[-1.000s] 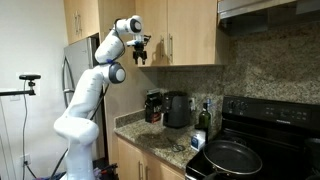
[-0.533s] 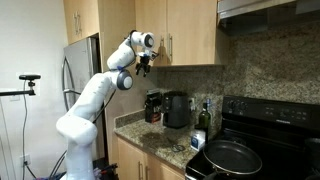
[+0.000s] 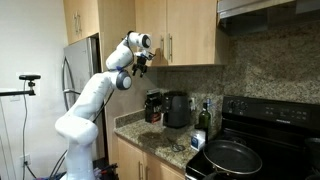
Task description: Put the object in the upper cabinet and close the right upper cabinet door
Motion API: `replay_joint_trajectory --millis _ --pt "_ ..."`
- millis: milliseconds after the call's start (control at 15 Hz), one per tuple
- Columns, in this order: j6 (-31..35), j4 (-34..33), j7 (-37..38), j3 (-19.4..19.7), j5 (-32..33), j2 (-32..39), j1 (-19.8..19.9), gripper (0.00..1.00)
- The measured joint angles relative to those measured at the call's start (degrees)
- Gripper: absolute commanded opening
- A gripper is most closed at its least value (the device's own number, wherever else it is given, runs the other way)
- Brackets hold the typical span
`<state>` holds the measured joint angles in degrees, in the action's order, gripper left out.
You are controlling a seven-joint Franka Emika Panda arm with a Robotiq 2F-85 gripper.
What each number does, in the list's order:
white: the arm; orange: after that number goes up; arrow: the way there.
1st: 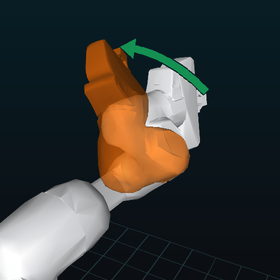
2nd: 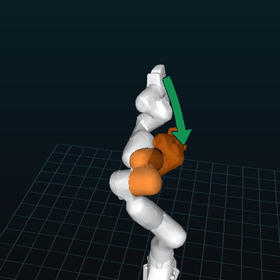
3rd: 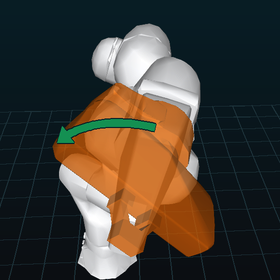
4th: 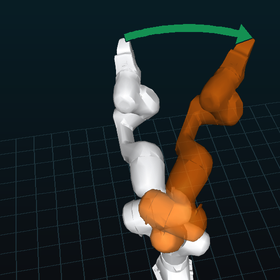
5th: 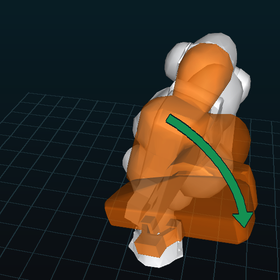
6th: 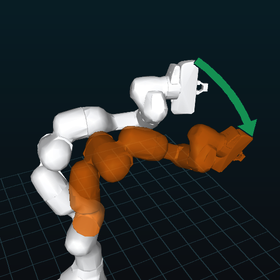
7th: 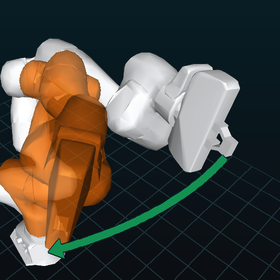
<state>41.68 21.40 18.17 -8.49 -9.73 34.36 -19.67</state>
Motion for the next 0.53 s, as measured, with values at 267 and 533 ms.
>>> replay_joint_trajectory --millis 267,533 --pt "9.2 0.0 -0.8 3.7 10.5 2.8 -4.4 1.00" --pt "15.0 -0.3 2.4 4.8 11.8 5.0 -5.9 1.00"
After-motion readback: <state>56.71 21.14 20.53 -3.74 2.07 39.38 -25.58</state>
